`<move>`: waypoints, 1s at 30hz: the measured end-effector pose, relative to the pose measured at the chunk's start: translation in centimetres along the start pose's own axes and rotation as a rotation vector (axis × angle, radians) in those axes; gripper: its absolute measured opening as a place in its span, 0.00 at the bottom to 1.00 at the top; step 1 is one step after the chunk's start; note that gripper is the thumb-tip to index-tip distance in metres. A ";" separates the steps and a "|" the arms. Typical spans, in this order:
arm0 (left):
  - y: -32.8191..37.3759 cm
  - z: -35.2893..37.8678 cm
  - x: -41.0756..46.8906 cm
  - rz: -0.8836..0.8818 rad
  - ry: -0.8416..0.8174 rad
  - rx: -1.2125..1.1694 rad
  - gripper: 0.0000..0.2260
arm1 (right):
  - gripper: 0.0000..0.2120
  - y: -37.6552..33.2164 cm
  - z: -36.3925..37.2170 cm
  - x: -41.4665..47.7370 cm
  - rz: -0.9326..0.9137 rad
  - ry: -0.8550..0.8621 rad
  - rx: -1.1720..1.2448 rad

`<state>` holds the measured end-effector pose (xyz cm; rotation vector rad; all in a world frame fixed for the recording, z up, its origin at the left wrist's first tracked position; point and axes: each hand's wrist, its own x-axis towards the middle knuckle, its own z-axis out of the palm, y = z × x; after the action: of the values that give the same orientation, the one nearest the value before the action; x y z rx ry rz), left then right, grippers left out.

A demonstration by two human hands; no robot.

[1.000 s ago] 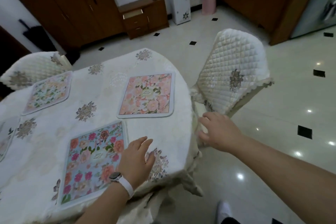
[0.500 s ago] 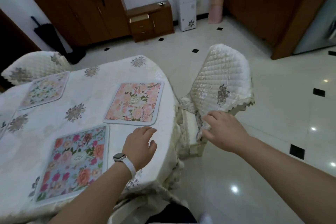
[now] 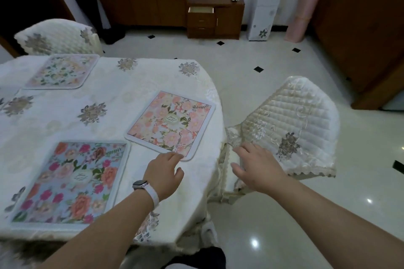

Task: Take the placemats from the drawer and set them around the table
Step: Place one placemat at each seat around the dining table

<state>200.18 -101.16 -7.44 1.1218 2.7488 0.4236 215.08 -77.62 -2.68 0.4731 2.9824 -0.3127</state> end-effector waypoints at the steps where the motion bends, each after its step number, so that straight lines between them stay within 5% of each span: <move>1: -0.7 0.2 0.7 -0.022 0.005 -0.008 0.20 | 0.23 0.1 -0.1 1.5 -0.011 -0.004 -0.005; 17: -8.2 1.0 11.6 -0.229 0.011 -0.076 0.19 | 0.24 0.2 -0.5 17.4 -0.083 -0.125 -0.058; 30: -7.6 3.8 8.8 -0.662 0.021 -0.293 0.19 | 0.24 0.0 1.8 26.5 -0.162 -0.216 -0.026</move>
<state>189.72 -99.38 -13.60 0.1182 2.7378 0.6973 190.13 -70.24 -8.01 0.1810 2.8131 -0.3169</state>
